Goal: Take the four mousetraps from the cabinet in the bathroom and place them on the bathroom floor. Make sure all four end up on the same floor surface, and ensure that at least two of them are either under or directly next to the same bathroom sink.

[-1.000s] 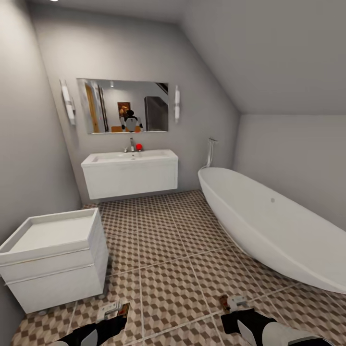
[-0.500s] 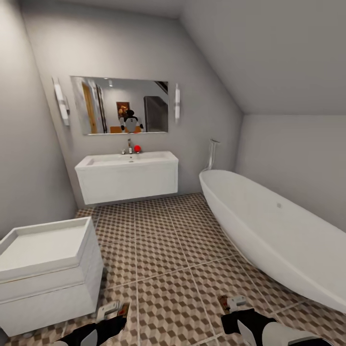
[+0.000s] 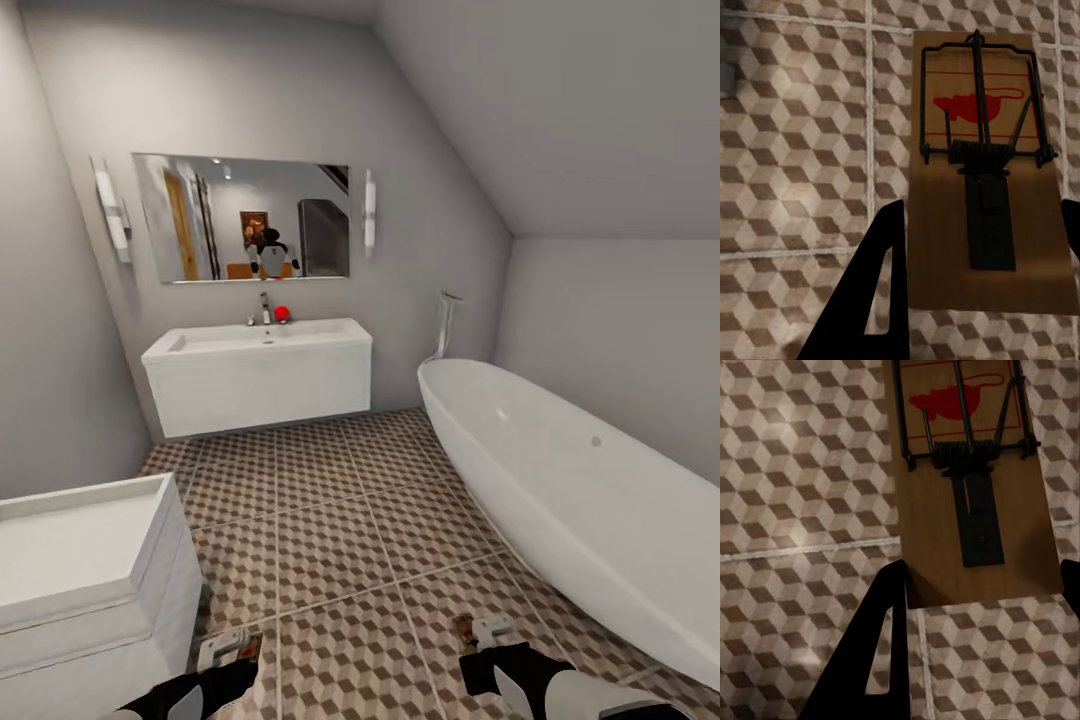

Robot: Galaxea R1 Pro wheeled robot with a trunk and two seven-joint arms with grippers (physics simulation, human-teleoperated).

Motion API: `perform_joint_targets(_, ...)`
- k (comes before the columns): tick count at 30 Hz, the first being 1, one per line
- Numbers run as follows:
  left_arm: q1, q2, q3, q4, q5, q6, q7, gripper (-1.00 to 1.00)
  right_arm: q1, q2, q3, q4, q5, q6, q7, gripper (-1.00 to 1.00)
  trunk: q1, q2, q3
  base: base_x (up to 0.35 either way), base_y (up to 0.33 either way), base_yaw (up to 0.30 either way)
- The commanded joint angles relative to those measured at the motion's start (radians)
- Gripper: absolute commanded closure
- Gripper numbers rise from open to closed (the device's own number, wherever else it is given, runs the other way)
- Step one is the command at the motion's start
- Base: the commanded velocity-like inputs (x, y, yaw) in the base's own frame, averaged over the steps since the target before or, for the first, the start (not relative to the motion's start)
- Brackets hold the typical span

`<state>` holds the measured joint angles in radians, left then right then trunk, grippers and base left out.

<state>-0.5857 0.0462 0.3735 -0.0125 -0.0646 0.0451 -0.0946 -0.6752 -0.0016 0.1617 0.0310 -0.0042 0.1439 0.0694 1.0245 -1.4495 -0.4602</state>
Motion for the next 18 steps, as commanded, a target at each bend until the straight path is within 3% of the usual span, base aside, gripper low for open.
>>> perform_joint_targets(1,0.0,0.0,0.009,-0.001,-0.008,0.004,0.003,1.0,-0.001,0.0,0.007,0.001,-0.002,0.002,0.005,1.0,0.001,-0.001,-0.001,0.321,0.0,0.0)
perform_joint_targets(11,0.0,0.001,0.009,-0.003,-0.008,0.004,0.006,1.0,-0.001,0.0,0.007,0.001,-0.002,0.002,0.007,1.0,0.001,-0.001,-0.001,0.321,0.0,0.0)
perform_joint_targets(18,0.0,0.001,0.01,-0.009,-0.012,0.001,0.056,1.0,-0.001,-0.001,0.007,0.001,-0.002,-0.003,0.002,1.0,0.001,-0.001,-0.001,0.321,-0.01,0.0)
